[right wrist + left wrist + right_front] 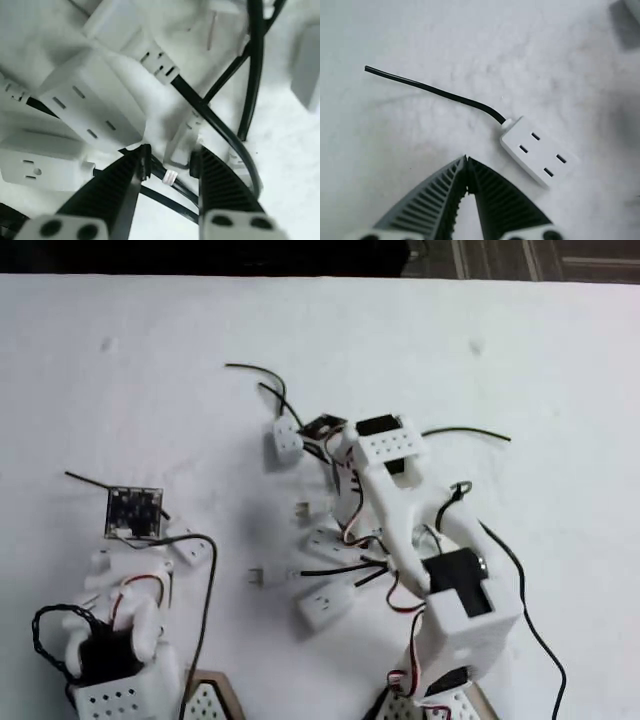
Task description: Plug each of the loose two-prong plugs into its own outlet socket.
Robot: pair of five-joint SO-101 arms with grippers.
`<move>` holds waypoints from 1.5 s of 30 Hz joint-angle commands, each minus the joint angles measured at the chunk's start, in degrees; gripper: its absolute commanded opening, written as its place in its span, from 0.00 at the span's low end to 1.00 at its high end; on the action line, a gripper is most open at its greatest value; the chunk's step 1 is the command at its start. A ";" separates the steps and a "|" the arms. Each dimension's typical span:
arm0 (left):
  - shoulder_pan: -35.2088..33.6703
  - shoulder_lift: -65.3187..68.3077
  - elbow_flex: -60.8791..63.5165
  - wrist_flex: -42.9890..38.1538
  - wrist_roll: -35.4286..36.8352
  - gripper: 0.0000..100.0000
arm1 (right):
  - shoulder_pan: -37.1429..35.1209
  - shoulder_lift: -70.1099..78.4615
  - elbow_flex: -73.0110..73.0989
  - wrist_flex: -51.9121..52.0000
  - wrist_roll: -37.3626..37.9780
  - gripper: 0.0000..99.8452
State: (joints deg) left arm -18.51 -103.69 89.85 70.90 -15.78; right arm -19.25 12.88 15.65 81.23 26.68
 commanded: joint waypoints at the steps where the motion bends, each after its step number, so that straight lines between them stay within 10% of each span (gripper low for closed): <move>1: -0.22 -0.31 -0.26 -1.14 -0.62 0.02 | 0.48 0.75 -2.81 0.66 0.44 0.13; 16: -0.40 -0.31 -0.26 -1.14 -0.62 0.02 | 0.22 1.80 -5.19 0.57 0.35 0.02; 24: -0.22 -0.31 1.14 -2.64 -0.70 0.02 | -3.82 -18.59 -9.23 17.19 0.35 0.02; 45: 1.01 -0.31 -20.04 -5.10 8.35 0.02 | -4.35 -64.84 -5.10 15.69 0.09 0.02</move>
State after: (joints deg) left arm -18.51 -104.04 76.75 68.44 -12.62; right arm -23.30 -47.69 11.16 98.11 26.77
